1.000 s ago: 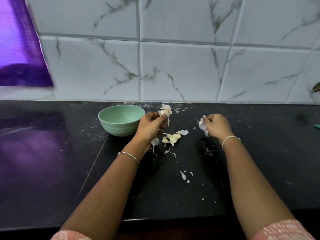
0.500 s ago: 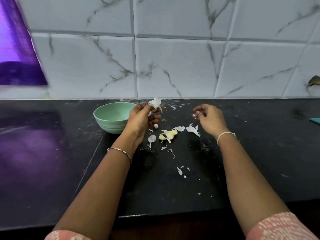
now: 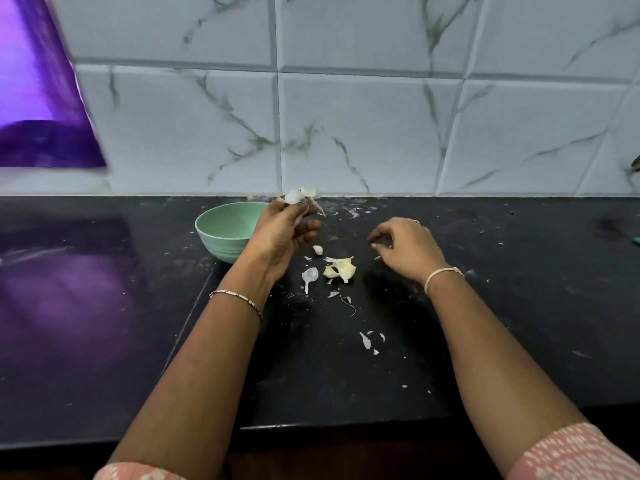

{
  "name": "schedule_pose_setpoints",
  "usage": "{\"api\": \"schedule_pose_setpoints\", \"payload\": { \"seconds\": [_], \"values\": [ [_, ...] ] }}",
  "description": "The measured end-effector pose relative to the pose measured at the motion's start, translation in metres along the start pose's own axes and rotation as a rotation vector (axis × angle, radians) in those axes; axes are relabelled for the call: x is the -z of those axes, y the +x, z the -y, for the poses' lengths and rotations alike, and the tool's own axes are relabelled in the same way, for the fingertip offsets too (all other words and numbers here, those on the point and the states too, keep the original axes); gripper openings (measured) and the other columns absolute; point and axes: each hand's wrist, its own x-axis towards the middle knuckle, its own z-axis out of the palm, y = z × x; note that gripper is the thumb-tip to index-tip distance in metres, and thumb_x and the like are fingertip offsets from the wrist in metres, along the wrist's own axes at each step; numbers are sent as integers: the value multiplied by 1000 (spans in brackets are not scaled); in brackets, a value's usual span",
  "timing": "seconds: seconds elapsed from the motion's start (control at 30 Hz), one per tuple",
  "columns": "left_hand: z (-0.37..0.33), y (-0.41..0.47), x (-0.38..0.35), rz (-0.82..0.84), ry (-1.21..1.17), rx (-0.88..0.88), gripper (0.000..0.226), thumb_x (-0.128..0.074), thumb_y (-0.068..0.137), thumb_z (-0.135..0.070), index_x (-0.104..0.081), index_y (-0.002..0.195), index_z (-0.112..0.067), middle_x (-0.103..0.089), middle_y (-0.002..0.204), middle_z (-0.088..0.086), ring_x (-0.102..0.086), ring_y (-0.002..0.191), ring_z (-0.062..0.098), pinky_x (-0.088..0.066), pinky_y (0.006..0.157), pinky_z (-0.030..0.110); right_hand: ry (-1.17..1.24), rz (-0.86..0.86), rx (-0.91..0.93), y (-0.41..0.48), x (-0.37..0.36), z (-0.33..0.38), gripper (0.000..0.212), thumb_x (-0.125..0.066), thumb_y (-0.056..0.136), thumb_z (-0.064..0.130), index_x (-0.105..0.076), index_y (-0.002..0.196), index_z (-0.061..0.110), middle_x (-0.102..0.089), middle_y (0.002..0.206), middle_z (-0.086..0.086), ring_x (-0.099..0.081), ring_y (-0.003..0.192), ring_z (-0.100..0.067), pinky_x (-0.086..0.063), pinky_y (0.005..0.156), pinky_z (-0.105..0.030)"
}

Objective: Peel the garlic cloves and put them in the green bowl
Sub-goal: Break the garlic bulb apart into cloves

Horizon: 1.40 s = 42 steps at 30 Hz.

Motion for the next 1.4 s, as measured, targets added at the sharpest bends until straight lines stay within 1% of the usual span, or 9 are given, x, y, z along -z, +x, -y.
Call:
{"api": "schedule_pose_setpoints", "payload": {
  "seconds": [0.1, 0.2, 0.33, 0.53, 0.67, 0.8, 0.9, 1.17, 1.4],
  "values": [
    [-2, 1, 0, -31, -13, -10, 18, -59, 93, -7, -52, 109, -8, -68, 88, 4, -64, 56, 9, -51, 55, 20, 436, 221, 29, -2, 4, 14, 41, -80, 74, 43, -70, 110, 26, -67, 105, 13, -61, 100, -5, -48, 91, -25],
    [-3, -1, 0, -52, -14, -16, 12, -60, 91, -5, -54, 101, -9, -67, 87, 5, -63, 55, 9, -50, 54, 20, 375, 445, 89, -6, -2, 24, 61, -87, 66, 38, -64, 122, 26, -63, 111, 10, -61, 98, -4, -49, 88, -22],
    [-2, 2, 2, -47, -4, -15, 5, -56, 94, -6, -55, 97, -10, -68, 85, 4, -63, 56, 10, -50, 56, 21, 134, 228, 141, 2, -19, 33, 31, -73, 84, 23, -69, 115, 22, -65, 107, 0, -60, 100, -18, -47, 87, -28],
    [1, 4, 5, -33, 32, -15, 17, -54, 95, -6, -54, 112, -2, -68, 88, 5, -64, 57, 11, -53, 54, 20, 93, 33, 218, 7, -35, 53, 34, -59, 92, 11, -66, 123, 23, -57, 129, 2, -52, 120, -20, -44, 100, -33],
    [1, 4, 5, -23, 21, -11, 11, -53, 96, -6, -54, 106, -5, -68, 88, 5, -64, 57, 11, -53, 58, 22, 132, -119, 286, 0, -23, 59, 31, -59, 83, -3, -71, 104, 17, -64, 107, 0, -58, 103, -21, -48, 89, -35],
    [2, 3, 4, 3, 43, -16, 14, -53, 96, -6, -54, 110, -3, -69, 91, 6, -65, 57, 10, -52, 62, 24, 253, 124, 281, -10, -6, 61, 34, -58, 84, -4, -63, 72, 28, -60, 81, 11, -58, 80, -15, -47, 73, -28],
    [2, 2, 4, 6, 48, -20, 22, -53, 96, -6, -52, 117, 0, -69, 90, 6, -65, 57, 11, -53, 62, 24, 230, 368, 254, -14, -8, 60, 29, -59, 85, 2, -74, 81, 26, -71, 86, 8, -65, 82, -12, -53, 78, -27],
    [1, 0, 2, 29, 62, -18, 18, -53, 96, -6, -54, 113, -1, -70, 88, 4, -65, 58, 10, -52, 60, 23, 305, 285, 155, -4, -31, 62, 30, -48, 96, 5, -68, 118, 13, -69, 117, -4, -62, 112, -18, -46, 100, -32],
    [3, 0, 1, 20, 77, -3, 14, -53, 96, -7, -57, 109, -3, -69, 87, 3, -64, 59, 10, -52, 58, 22, 159, 412, 299, -13, -37, 86, 32, -41, 101, 34, -64, 106, 13, -65, 112, -9, -58, 105, -28, -46, 89, -41]
  ]
}}
